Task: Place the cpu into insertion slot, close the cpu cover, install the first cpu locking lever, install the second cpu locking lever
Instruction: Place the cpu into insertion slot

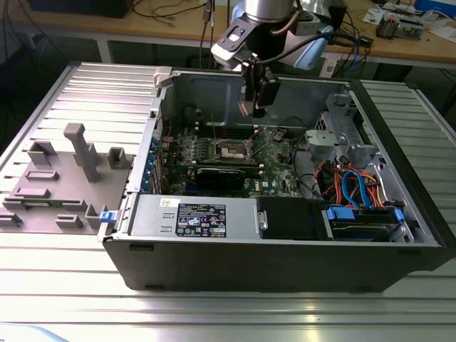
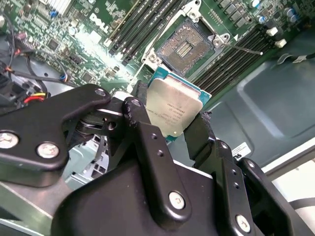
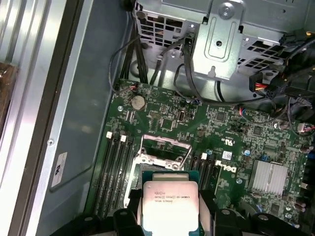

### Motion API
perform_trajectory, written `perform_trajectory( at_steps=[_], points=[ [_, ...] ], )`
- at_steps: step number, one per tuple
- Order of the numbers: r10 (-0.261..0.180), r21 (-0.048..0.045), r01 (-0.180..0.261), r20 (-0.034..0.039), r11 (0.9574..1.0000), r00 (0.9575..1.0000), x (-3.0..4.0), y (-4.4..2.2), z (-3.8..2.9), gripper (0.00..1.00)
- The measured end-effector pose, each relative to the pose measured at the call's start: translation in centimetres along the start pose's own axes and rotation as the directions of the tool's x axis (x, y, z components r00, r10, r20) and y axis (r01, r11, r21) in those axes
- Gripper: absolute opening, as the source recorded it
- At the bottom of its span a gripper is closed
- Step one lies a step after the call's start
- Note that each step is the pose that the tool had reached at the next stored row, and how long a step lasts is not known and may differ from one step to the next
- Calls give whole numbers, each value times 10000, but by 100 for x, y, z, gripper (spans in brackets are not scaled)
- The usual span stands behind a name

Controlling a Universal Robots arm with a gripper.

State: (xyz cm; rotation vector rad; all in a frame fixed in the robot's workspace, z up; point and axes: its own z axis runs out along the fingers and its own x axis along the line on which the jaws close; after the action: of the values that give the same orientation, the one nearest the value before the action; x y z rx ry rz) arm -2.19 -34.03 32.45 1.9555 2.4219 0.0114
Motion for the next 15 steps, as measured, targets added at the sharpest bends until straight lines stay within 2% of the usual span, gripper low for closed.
perform_trajectory(
  at_steps=[1, 3, 15],
  points=[
    [200, 3, -200, 5, 9998, 9998, 0, 0, 9, 54],
    [318, 7, -318, 9, 9995, 9995, 0, -1, 13, 54],
    [329, 5, -329, 7, 9995, 9995, 0, -1, 15, 54]
  ],
)
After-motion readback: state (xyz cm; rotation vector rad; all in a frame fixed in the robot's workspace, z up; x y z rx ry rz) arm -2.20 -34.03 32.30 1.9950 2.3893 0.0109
